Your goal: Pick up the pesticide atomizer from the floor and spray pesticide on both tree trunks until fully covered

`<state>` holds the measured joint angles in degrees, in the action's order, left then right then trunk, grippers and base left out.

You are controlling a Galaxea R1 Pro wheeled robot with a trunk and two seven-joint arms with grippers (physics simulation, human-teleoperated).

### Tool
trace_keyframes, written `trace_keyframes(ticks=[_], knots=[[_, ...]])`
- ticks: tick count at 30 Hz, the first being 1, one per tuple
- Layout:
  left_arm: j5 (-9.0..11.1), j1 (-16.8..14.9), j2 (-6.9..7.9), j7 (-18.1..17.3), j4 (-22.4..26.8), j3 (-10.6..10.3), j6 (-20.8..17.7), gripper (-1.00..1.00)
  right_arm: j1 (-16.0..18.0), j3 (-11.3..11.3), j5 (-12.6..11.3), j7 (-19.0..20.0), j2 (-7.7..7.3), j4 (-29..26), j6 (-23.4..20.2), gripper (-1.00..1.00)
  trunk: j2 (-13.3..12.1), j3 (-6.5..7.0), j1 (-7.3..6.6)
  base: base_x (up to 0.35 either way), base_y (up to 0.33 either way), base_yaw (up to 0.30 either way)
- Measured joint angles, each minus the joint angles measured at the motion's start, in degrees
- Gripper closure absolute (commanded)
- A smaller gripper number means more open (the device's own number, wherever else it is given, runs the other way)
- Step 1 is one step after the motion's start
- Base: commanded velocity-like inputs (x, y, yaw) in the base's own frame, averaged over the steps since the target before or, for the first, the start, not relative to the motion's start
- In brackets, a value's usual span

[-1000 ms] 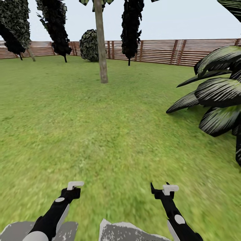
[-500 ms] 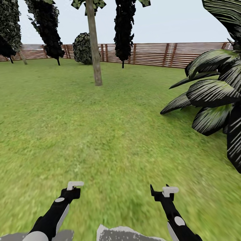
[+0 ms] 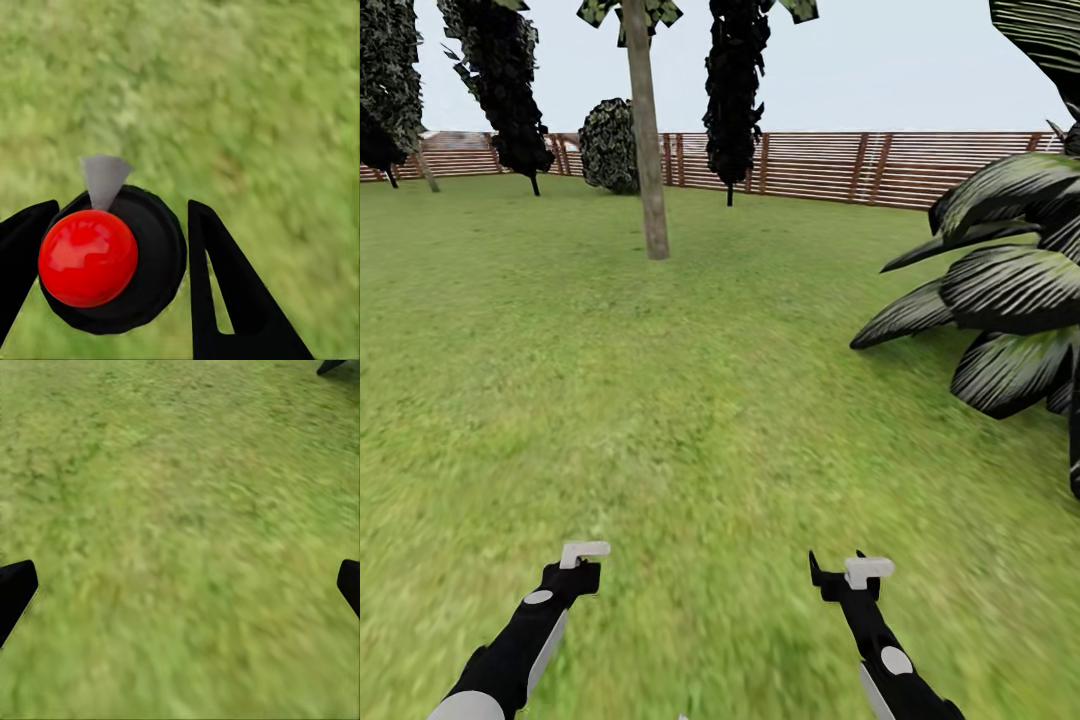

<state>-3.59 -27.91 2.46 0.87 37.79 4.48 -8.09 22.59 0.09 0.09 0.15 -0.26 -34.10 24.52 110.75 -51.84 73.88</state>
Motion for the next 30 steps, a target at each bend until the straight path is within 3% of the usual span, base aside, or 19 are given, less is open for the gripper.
trace_keyframes(ticks=[15,30], knots=[[0.00,-0.02,0.00,0.08,0.00,0.00,-0.08,1.00,0.00,0.00,0.08,-0.06,0.00,0.10,0.00,-1.00,0.00,1.02,0.00,0.249,0.214,0.000],[0.00,-0.01,0.00,0.09,0.00,0.00,-0.02,1.00,0.00,0.02,0.12,-0.10,0.09,0.79,0.00,-1.00,0.00,2.36,0.00,0.313,0.108,0.000]])
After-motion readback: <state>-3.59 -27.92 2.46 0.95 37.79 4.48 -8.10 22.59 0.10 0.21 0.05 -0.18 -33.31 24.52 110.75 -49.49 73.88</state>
